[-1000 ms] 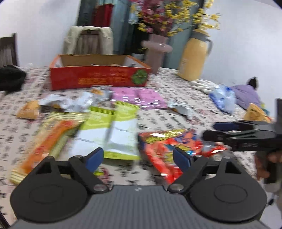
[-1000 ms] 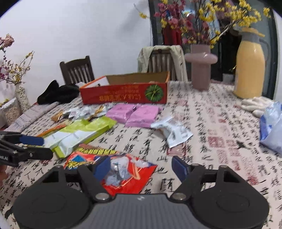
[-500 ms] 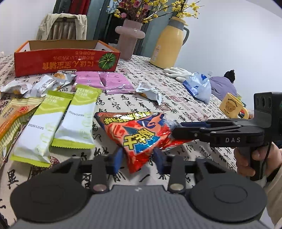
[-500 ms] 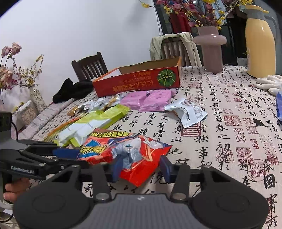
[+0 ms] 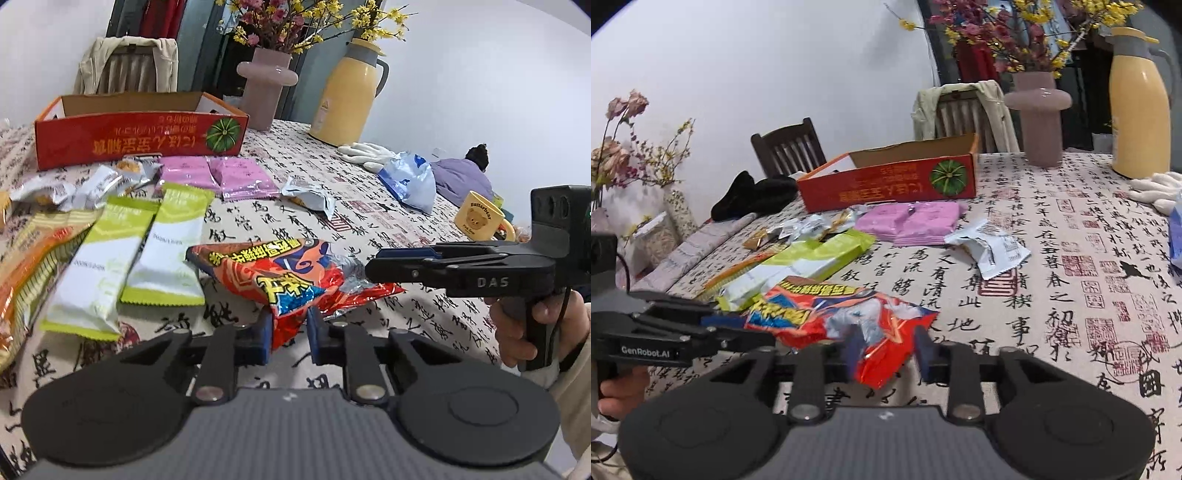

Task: Organize snacks
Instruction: 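Grasp the red chip bag with the right tool and lift it, then carry the red chip bag over the red box and open the right tool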

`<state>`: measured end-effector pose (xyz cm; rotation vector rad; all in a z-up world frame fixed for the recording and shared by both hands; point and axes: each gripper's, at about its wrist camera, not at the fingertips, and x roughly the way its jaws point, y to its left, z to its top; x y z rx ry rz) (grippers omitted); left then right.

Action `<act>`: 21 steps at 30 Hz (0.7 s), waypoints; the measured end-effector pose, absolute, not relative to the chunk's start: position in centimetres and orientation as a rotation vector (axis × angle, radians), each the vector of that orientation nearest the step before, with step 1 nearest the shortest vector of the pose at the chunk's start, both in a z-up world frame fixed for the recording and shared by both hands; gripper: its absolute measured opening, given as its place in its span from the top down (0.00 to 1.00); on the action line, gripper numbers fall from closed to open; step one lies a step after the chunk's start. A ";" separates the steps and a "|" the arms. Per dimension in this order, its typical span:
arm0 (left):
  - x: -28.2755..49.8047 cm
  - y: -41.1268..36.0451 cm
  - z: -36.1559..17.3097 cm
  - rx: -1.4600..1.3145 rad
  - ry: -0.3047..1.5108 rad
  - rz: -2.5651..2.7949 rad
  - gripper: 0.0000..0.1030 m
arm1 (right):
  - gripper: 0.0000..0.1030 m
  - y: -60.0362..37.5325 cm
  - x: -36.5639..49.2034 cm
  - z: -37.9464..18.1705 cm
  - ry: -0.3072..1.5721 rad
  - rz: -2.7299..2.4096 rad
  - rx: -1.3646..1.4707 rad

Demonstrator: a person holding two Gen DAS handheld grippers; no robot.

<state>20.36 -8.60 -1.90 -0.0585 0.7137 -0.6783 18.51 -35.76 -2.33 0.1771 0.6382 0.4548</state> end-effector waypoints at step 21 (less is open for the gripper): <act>20.8 -6.1 0.0 -0.120 0.634 -0.704 0.83 | 0.95 -33.6 19.2 -0.4 0.620 0.518 0.160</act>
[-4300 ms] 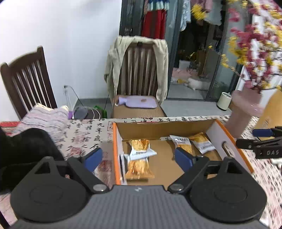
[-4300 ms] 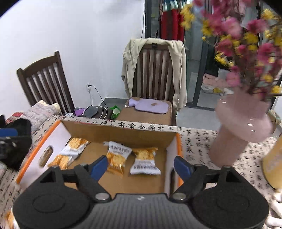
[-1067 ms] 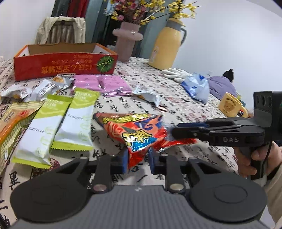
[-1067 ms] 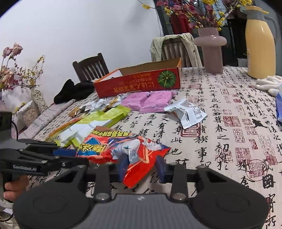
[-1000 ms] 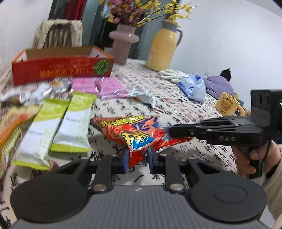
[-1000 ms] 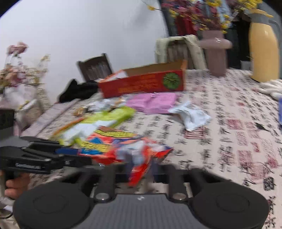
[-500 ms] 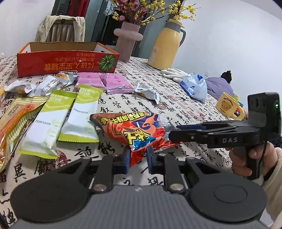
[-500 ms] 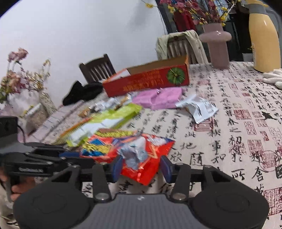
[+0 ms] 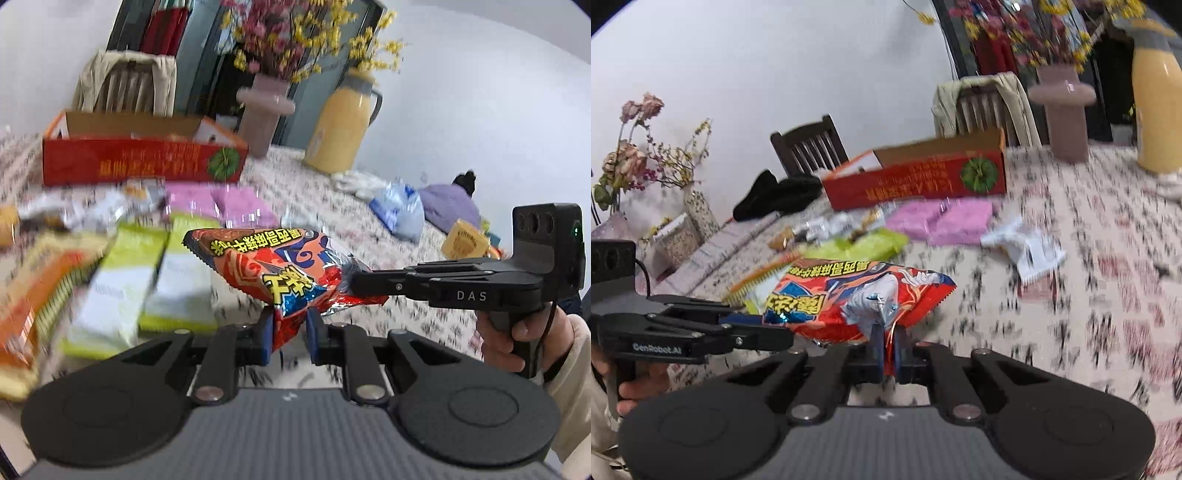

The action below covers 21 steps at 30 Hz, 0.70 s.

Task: Organize snacks
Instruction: 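Carry the red chip bag over the red box and open the right tool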

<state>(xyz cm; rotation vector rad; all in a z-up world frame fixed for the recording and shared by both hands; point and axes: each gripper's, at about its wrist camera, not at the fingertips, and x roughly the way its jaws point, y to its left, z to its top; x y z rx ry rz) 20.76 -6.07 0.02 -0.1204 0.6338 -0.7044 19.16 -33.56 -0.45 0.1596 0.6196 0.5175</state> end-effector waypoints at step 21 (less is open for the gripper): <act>46.4 -2.2 10.8 -0.059 0.504 -0.609 0.83 | 0.96 -27.1 45.9 12.1 0.524 0.521 0.022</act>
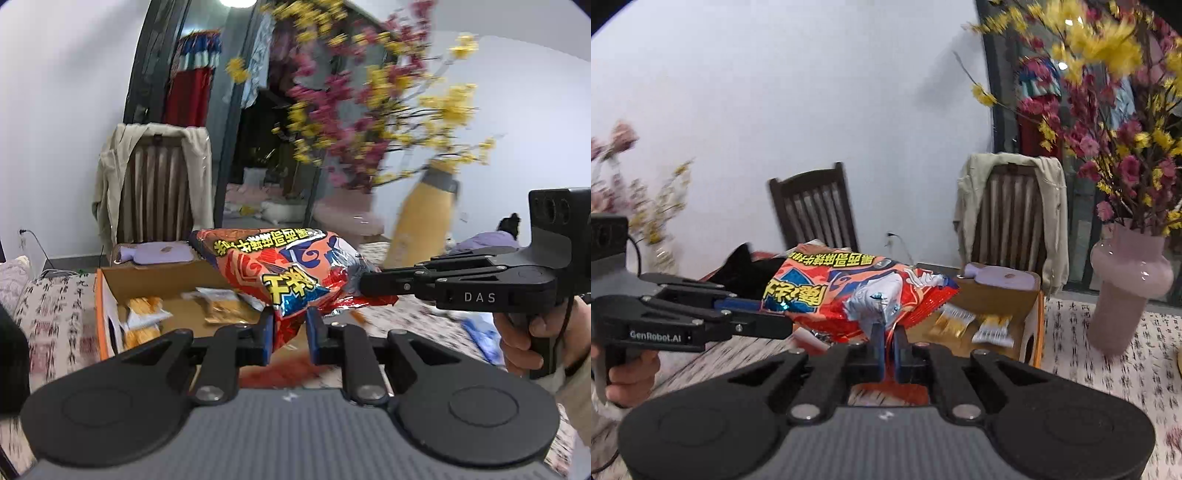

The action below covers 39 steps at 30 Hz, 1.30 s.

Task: Organize snacks
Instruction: 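Carry the red chip bag over the red box and open the right tool, then move both tools back from the box to the snack pile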

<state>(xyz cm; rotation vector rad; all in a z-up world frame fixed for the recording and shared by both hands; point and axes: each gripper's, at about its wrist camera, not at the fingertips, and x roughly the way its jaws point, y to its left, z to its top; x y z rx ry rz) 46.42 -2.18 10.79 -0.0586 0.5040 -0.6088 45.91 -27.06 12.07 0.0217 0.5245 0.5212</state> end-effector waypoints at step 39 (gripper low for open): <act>40.1 3.5 10.1 0.128 0.522 -0.160 0.03 | 0.40 -26.4 44.8 8.3 0.613 0.352 -0.118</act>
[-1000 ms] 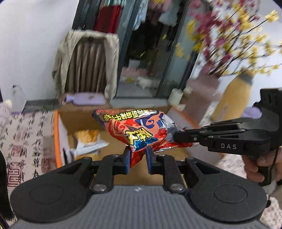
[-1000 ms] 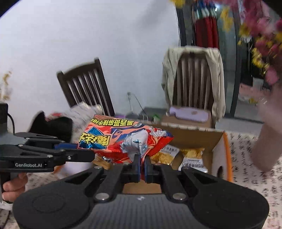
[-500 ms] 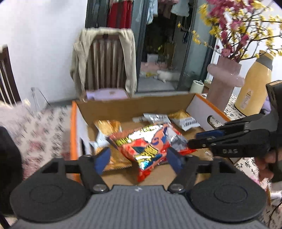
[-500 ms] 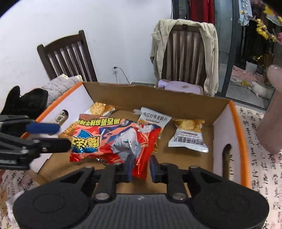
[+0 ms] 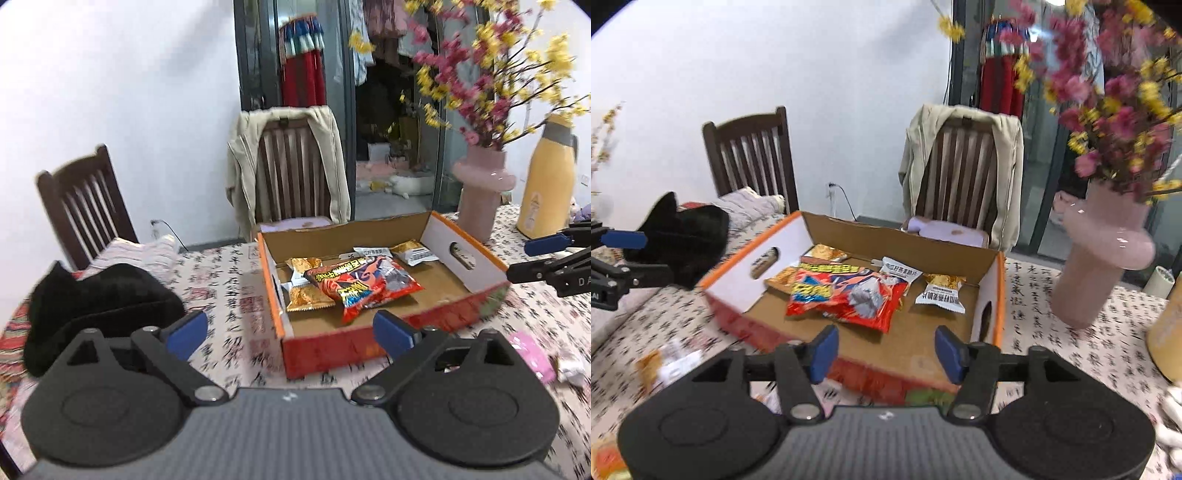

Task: Organize snacks
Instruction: 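Move both tools back from the box to the snack pile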

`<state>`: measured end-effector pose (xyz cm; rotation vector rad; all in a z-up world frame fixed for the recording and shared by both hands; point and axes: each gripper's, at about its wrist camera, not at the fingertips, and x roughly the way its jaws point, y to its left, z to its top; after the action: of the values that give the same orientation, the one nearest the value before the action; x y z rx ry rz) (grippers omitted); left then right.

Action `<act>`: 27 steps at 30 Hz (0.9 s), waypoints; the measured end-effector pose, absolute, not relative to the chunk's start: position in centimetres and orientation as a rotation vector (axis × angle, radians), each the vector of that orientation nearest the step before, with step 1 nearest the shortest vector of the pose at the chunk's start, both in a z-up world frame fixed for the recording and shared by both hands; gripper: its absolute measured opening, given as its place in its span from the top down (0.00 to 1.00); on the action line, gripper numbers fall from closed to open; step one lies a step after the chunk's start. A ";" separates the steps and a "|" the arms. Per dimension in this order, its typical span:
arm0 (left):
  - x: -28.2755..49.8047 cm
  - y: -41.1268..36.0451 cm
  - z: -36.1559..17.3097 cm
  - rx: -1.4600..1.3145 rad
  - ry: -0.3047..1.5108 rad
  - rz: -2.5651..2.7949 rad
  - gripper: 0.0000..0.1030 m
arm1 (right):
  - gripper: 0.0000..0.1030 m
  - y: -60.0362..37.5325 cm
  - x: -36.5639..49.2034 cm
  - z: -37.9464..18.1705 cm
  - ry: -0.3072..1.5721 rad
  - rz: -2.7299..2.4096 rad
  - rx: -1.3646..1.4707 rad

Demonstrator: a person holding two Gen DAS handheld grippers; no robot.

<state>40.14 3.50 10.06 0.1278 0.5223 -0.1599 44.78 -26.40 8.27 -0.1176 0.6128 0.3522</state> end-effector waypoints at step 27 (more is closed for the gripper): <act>13.6 4.4 0.8 0.008 0.579 -0.082 0.00 | 0.17 -25.4 13.4 0.9 0.606 0.445 -0.017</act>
<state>13.65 4.44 0.84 0.0078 0.5789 -0.0820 13.41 -25.36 0.95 -0.0165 0.6057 0.4455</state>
